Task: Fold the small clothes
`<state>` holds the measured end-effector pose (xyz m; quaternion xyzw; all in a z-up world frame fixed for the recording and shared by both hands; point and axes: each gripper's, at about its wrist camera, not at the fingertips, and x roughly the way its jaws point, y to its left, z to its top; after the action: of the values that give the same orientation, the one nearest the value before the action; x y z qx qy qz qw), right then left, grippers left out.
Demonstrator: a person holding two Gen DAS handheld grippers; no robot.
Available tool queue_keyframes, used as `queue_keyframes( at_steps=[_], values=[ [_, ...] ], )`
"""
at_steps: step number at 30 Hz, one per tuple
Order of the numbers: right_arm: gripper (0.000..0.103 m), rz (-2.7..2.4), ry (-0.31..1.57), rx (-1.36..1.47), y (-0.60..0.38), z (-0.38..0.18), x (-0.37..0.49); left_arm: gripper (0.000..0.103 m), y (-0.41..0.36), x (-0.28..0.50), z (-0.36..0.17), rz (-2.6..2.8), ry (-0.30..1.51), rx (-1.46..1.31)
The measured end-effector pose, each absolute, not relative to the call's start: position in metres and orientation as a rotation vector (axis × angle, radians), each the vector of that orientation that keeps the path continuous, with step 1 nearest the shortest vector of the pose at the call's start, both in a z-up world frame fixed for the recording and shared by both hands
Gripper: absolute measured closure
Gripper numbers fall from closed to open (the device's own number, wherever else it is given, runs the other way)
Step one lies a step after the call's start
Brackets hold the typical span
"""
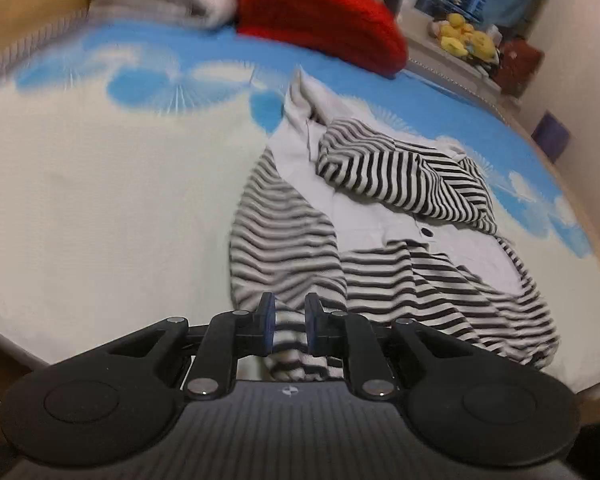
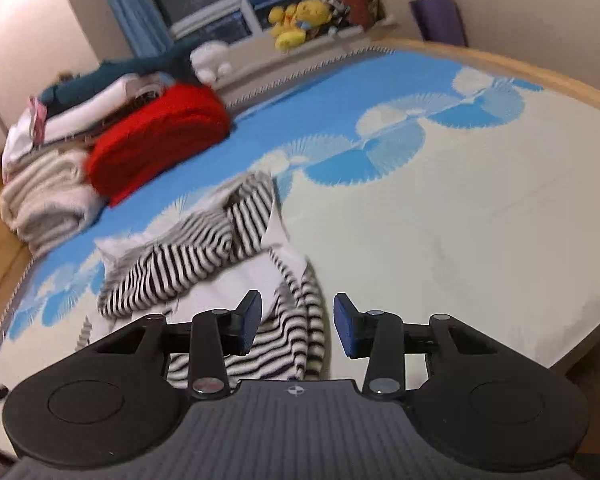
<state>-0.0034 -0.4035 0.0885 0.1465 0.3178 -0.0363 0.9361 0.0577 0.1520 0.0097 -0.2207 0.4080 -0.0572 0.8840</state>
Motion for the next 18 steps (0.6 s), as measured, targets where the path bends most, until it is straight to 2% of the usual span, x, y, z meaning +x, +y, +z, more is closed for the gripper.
queue_keyframes(
  at_steps=[4,6,7,8,11,14,18],
  values=[
    [0.059,-0.062,0.746,0.304,-0.390,0.072,0.022,0.079,0.158,0.074,0.003,-0.119,0.874,-0.499],
    [0.058,-0.081,0.808,0.327,-0.387,0.064,0.034,0.064,0.160,0.083,-0.004,-0.110,0.914,-0.527],
    [0.056,-0.090,0.833,0.341,-0.387,0.060,0.039,0.051,0.160,0.087,-0.006,-0.112,0.931,-0.549],
    [0.055,-0.098,0.854,0.356,-0.386,0.056,0.043,0.043,0.159,0.091,-0.010,-0.118,0.949,-0.564],
    [0.049,-0.108,0.905,0.384,-0.384,0.048,0.059,0.030,0.149,0.104,-0.022,-0.106,1.001,-0.544],
    [0.043,-0.135,0.954,0.393,-0.386,0.039,0.075,0.025,0.143,0.112,-0.035,-0.099,1.059,-0.564],
    [0.042,-0.182,1.031,0.434,-0.387,0.018,0.087,0.024,0.138,0.118,-0.053,-0.085,1.109,-0.643]
  ],
)
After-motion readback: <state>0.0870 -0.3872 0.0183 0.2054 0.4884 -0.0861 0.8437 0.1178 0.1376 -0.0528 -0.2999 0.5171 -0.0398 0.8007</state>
